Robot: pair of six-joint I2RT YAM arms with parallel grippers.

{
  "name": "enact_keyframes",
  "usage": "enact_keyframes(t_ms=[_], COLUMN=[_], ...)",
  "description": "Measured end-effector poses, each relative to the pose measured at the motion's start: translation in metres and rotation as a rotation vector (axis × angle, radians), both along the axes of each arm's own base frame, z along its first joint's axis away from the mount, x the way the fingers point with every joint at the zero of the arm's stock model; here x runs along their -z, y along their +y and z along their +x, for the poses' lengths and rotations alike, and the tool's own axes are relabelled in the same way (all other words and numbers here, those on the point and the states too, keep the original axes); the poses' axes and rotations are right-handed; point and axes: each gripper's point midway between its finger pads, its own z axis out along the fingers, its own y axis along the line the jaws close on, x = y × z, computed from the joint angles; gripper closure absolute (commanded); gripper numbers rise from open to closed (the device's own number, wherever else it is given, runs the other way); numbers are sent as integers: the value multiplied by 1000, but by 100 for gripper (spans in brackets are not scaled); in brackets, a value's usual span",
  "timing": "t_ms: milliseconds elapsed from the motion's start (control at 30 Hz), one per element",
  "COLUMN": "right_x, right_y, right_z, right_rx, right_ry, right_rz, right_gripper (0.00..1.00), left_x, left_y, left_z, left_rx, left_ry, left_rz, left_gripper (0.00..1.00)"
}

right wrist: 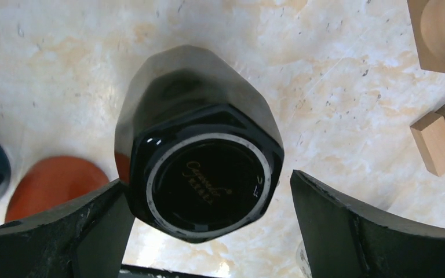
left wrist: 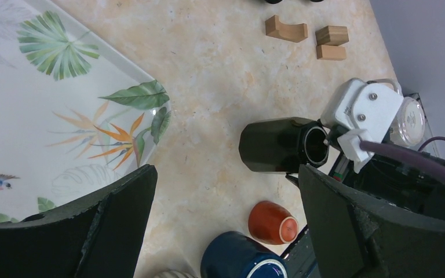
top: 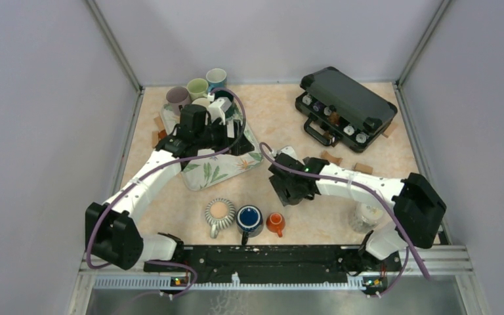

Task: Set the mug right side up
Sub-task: Turn over the cup at the corner of the board.

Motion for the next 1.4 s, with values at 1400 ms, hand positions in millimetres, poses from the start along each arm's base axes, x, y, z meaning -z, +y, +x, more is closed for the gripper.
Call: enact_keyframes(t_ms=[1400], right_x=[-23], right_y=[-9], right_z=[21], right_rx=[83], right_ry=[36], right_rz=[277], right_gripper=[4], left_x=[-3], left_y=[-2], left_z=[0], left_rx=[12], left_ry=[4], left_rz=[-29], left_gripper=[2])
